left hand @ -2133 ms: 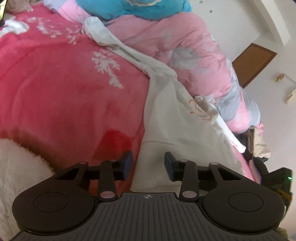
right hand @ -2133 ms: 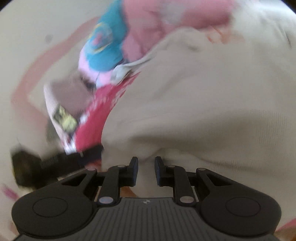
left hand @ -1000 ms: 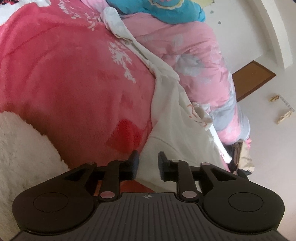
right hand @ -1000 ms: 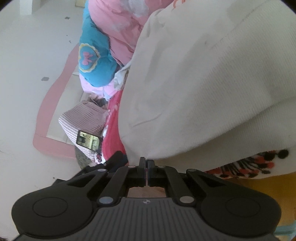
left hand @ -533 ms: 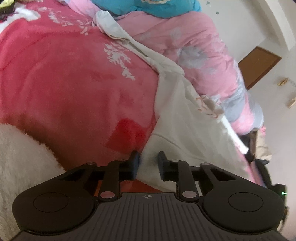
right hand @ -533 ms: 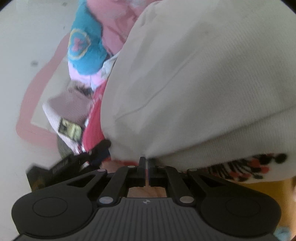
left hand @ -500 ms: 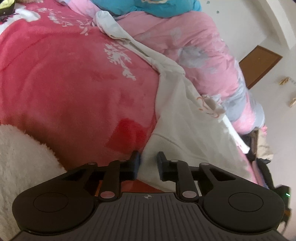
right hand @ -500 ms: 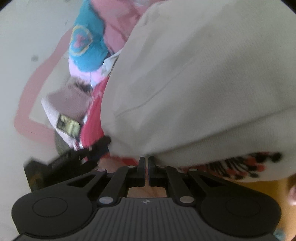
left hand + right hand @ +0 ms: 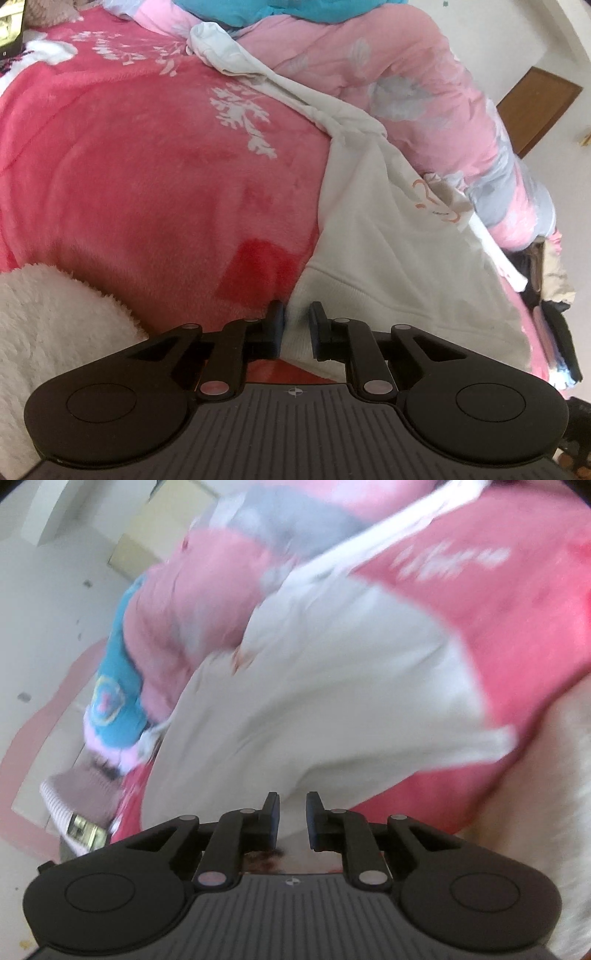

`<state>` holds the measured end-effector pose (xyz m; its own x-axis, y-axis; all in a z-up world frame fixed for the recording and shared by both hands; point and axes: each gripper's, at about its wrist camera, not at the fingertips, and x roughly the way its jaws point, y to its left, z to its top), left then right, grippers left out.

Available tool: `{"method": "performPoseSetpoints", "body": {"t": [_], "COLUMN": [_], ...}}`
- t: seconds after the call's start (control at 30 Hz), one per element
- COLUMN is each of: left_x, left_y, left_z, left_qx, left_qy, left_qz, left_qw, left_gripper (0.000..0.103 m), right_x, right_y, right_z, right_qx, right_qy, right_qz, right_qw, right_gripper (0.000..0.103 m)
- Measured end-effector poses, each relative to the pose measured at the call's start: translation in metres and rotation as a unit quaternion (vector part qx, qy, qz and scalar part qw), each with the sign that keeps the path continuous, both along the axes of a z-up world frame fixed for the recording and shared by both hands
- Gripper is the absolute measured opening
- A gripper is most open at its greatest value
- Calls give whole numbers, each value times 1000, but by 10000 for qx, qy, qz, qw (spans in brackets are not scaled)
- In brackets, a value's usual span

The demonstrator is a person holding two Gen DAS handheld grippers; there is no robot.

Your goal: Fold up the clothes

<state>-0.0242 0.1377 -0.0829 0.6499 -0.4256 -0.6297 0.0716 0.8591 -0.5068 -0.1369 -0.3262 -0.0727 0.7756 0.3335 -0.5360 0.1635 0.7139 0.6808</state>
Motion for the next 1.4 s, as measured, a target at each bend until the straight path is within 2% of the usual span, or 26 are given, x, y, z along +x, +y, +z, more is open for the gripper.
{"method": "performPoseSetpoints", "body": {"t": [0.1,0.2,0.27,0.3,0.33,0.4,0.5,0.53,0.63,0.73,0.87,0.9,0.97,1.03,1.13,1.23,1.3,1.37,1.4], "left_x": [0,0,1,1,1,1,2,2,3,3,4,4,3,2,2,2,3,3,4], "left_y": [-4,-7,-9,-10,-11,-12,-14,-15,-18,-24,-31,-32,-34,-36,-37,-37,-37,-37,-37], "left_z": [2,4,6,6,7,8,8,9,10,13,16,16,17,18,18,19,19,19,19], "left_qx": [115,238,314,347,381,448,511,529,638,837,1085,1118,1186,1253,1302,1325,1325,1344,1355], "left_qy": [21,39,50,55,60,69,88,94,103,99,100,101,103,88,82,86,89,81,76], "left_qz": [15,7,4,4,4,5,13,16,12,-17,-38,-29,-13,-12,-15,-35,-52,-78,-92], "left_qw": [9999,9997,9995,9994,9993,9990,9987,9986,9979,9964,9940,9937,9929,9921,9914,9911,9911,9909,9907], "left_gripper": [13,13,13,13,13,13,13,13,13,13,13,13,13,13,13,13,13,13,13], "right_x": [-12,-16,-17,-19,-21,-28,-34,-35,-39,-43,-51,-51,-46,-42,-42,-45,-42,-39,-37], "right_y": [-19,-16,-5,2,12,34,50,49,40,34,30,27,22,17,9,-11,-35,-61,-76], "right_z": [7,18,24,28,31,35,28,24,8,-5,-14,-16,-17,-18,-16,-1,5,5,2], "right_qx": [-209,-875,-1499,-1950,-2573,-3864,-5075,-5244,-5512,-5841,-6152,-6135,-5989,-5839,-5461,-4560,-3512,-2274,-1570], "right_qy": [-87,-165,-193,-266,-363,-537,-684,-692,-549,-561,-874,-986,-993,-998,-933,-863,-690,-436,-269], "right_qz": [-236,-57,70,226,358,528,791,871,1199,1588,2252,2367,2475,2581,2489,1975,1510,1011,748], "right_qw": [9995,9960,9885,9802,9650,9193,8553,8442,8239,7940,7504,7469,7551,7632,7945,8635,9215,9675,9844], "right_gripper": [17,17,17,17,17,18,32,32,31,30,30,29,24,13,6,4,3,3,3]}}
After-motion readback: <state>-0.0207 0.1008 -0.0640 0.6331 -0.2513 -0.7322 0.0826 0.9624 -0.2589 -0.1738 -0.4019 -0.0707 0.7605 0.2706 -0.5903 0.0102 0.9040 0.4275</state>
